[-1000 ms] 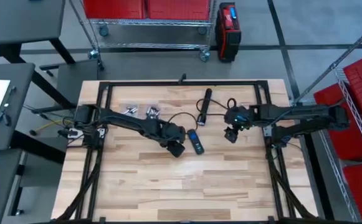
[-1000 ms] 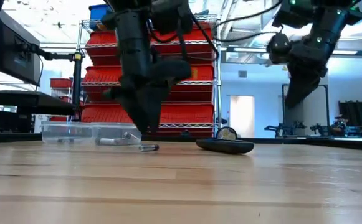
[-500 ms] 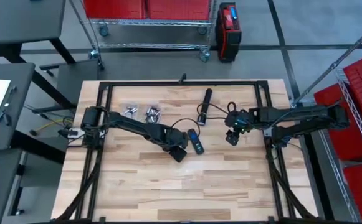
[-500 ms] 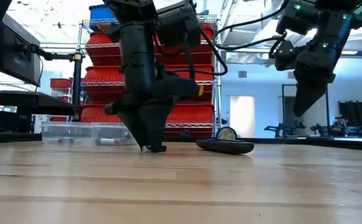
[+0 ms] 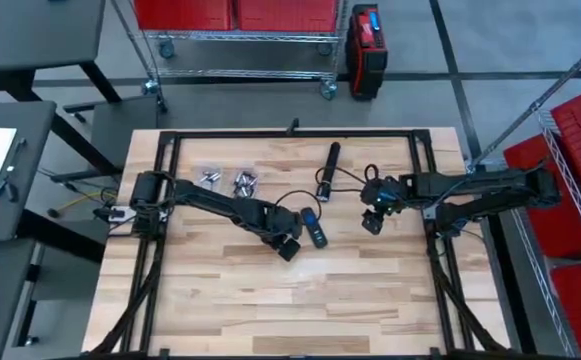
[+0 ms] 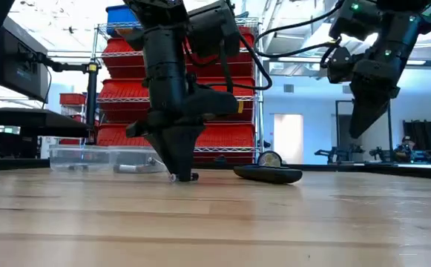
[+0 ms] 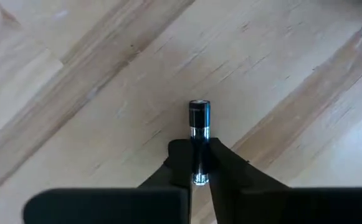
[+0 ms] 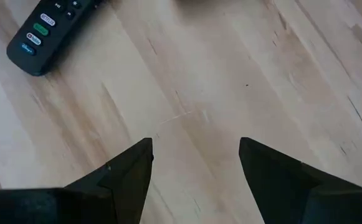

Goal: Insert battery
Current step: Put the silver battery into the left transparent bin

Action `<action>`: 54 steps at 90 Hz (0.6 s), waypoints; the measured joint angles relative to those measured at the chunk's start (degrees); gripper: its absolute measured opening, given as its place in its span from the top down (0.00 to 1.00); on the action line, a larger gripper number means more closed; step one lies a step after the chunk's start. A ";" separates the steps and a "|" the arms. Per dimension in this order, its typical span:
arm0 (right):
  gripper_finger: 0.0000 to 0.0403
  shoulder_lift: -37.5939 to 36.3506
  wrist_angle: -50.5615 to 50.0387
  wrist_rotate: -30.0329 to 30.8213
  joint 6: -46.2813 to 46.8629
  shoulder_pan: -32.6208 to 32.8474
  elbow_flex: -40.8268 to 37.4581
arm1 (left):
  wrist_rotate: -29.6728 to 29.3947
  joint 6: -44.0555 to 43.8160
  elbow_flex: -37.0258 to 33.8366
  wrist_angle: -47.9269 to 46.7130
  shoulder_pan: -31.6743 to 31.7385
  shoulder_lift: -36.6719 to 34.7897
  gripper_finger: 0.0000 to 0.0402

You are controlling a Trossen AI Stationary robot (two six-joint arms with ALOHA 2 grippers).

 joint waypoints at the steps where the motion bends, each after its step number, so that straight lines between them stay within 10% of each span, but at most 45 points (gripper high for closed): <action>1: 0.42 0.00 -0.01 0.00 0.00 -0.01 0.00 | -0.08 0.12 0.12 -0.16 0.00 -0.09 0.99; 54: 0.42 0.00 0.20 0.04 -0.07 -0.02 0.00 | -9.98 6.07 3.84 -22.65 6.77 -13.66 0.99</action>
